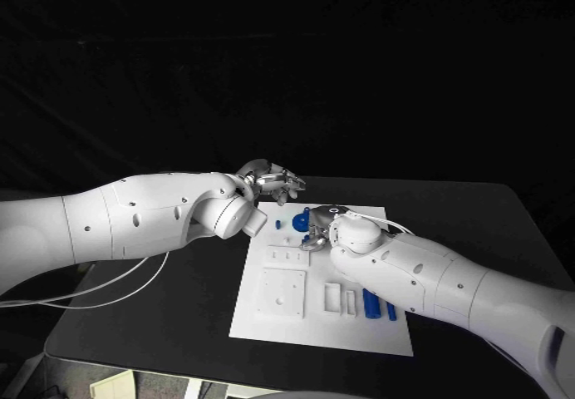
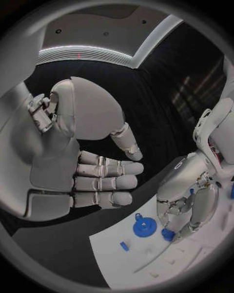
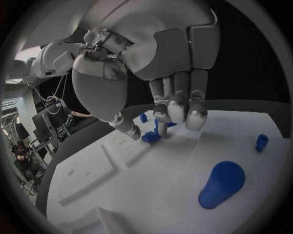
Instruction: Assemble the parts on the task board
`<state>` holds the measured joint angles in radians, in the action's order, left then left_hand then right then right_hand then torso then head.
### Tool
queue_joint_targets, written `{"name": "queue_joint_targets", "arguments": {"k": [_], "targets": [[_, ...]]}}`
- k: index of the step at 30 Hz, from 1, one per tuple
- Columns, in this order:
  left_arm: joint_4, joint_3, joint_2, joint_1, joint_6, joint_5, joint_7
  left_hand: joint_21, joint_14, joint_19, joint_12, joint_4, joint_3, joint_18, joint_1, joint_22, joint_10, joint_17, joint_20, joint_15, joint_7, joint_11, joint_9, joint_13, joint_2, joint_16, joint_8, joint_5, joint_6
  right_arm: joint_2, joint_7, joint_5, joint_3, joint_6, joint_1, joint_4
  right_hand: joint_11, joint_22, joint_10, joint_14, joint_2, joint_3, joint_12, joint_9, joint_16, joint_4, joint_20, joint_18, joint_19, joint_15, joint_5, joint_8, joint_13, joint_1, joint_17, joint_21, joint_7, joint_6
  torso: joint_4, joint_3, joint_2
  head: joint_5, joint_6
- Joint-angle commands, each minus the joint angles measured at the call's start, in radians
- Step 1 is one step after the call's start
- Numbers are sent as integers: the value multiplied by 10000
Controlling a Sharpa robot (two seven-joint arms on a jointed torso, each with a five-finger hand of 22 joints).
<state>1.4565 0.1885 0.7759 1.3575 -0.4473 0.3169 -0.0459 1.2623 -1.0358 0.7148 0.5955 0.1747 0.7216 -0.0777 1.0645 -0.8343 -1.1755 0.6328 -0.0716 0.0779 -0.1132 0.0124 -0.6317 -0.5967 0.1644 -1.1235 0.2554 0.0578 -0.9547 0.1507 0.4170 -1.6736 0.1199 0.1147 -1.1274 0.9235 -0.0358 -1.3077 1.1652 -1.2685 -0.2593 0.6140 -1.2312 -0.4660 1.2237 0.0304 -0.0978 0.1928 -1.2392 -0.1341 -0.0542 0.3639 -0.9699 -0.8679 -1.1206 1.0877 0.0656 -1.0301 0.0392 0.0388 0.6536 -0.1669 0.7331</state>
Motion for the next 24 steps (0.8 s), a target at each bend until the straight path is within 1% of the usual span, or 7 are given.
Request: {"name": "queue_joint_targets", "arguments": {"k": [1,7,9,14,18,21,24], "targets": [[28,-5,-17,41,-58,45,48,-49,63,-36,-41,-18,-67,93,40,11,41,6,-1032,5,-67,2,17,12,83,68,57,-21,2,-35,-149,-63,6,-5,6,-15,50,-132,-75,78,-136,-197,76,-9,-64,-41,16,690,122,1,-21,-87,-39,196,20,36,146,-72,2,-4,-2,-2,31],[37,-3,-19,61,-23,45,25,-49,63,-36,-44,-21,-68,93,40,12,41,7,-1031,5,-68,2,19,11,88,70,57,-21,3,-74,-154,-36,7,-15,6,-57,44,-128,-87,115,-169,-602,140,-24,-66,-236,25,690,203,-3,-9,-115,-129,714,20,28,144,-64,3,-6,-2,0,46],[31,-1,-22,65,-20,45,14,-49,63,-37,-46,-23,-69,94,39,13,41,7,-1030,4,-68,3,20,11,91,72,57,-22,5,-98,-104,-41,7,-89,6,-84,34,-123,-85,126,-168,-773,167,-35,-61,-430,12,690,236,-13,-4,-123,-169,1019,18,21,133,-68,3,-6,-2,0,46],[31,2,-19,72,-20,45,6,-50,63,-38,-50,-29,-71,95,36,14,41,8,-1029,3,-70,4,22,11,97,74,57,-23,8,-137,-20,-199,10,-104,11,-129,18,-123,-70,128,-84,-800,187,-50,-52,-549,-20,690,250,-26,-6,-118,-203,1102,16,28,118,-88,6,-3,-5,-15,61],[26,4,-24,77,-4,45,-8,-50,63,-38,-52,-32,-71,95,34,15,40,9,-1028,3,-70,5,24,11,99,76,57,-23,9,-157,-17,-272,14,-96,16,-102,-7,-124,-11,102,46,-493,211,-80,-34,-528,-79,690,211,-48,43,-98,-244,705,19,66,93,-133,14,0,-7,-21,63],[24,5,-26,78,-1,45,-18,-50,63,-38,-54,-35,-72,95,34,15,40,9,-1028,2,-71,5,25,11,101,78,57,-23,11,-165,-13,-327,16,-78,16,-92,-9,-126,28,85,297,-86,232,-102,-25,-193,-110,690,180,-50,47,-93,-277,-1,25,100,91,-140,16,4,-6,-29,65],[16,5,-27,80,7,45,-20,-50,63,-38,-56,-37,-72,95,34,16,40,10,-1027,2,-71,6,26,11,103,79,57,-23,13,-169,0,-407,16,-90,16,-95,4,-127,43,84,447,107,255,-113,-27,21,-88,690,183,-33,48,-94,-301,-299,32,116,103,-146,14,3,-9,-29,66]]}}
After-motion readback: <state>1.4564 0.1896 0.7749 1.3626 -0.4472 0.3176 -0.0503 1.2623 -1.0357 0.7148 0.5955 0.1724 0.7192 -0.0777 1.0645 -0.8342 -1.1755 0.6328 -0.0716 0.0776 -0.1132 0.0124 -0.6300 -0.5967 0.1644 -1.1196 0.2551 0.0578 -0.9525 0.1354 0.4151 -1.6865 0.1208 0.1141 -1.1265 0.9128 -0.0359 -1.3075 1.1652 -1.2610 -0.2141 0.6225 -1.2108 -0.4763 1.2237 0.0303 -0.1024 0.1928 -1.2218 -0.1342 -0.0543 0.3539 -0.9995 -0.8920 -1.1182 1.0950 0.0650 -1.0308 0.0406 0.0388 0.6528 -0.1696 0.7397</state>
